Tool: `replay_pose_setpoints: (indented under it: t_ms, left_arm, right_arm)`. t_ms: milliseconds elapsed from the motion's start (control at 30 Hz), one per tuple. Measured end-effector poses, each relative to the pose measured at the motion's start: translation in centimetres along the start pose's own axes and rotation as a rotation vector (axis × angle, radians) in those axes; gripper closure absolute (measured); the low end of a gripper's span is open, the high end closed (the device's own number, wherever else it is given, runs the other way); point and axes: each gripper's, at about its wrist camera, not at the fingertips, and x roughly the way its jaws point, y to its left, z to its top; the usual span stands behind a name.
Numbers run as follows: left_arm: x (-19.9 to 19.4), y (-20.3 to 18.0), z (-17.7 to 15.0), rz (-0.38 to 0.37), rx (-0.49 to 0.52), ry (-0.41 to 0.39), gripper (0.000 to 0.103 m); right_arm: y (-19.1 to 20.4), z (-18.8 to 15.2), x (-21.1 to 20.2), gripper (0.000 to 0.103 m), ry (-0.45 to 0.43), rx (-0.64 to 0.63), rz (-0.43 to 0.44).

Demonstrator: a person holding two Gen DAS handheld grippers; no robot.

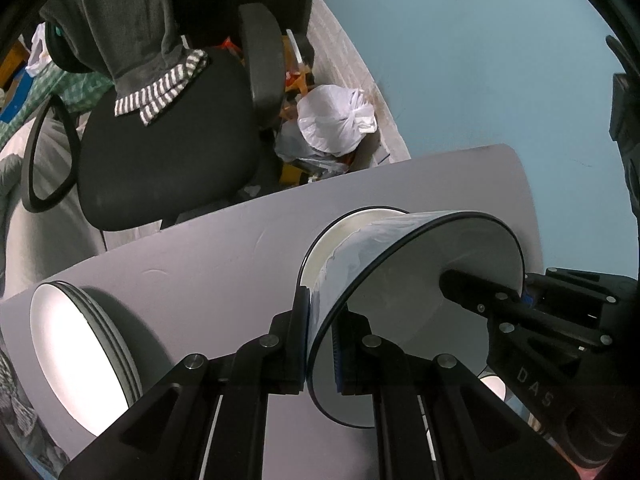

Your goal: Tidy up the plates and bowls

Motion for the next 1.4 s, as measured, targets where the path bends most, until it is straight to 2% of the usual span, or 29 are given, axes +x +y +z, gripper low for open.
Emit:
replay_pose_setpoints:
  t_ms: [833,1000,1100,1200,1300,1400]
  left_arm:
    - [1.9,-0.3,0.7,-0.01,0.003,0.061,0.094]
    - [1.7,-0.6,0.6,0.013,0.02,0.063,0.091]
    - [1.4,-0.6,0.7,0.058,0.035,0.047,0.078]
    - [0.9,-0.4,0.8,0.047,0.039,0.037,0.077]
    - [0.7,-0.2,0.8,0.057,0.042,0.032,0.077]
    - [0.1,0.2,0.7,0.065,0.028,0.016,0.072]
  right_arm:
    - [-0.6,0.8,1.6,0.095,0.066,-0.015,-0.005]
    - [-0.4,1.0,1.6,0.094,0.087,-0.015,-0.008]
    - [-0.4,1.2,1.6,0.093,0.096,-0.014,-0.011]
    - [-0.4,1.6,0.6,0.078,0.07,-0.015,-0.033]
    - [-0.4,1.8,0.3,0.078,0.066,-0.021,-0.039]
    - [-0.4,1.8,0.0,0.078,0.05,-0.027,-0.056]
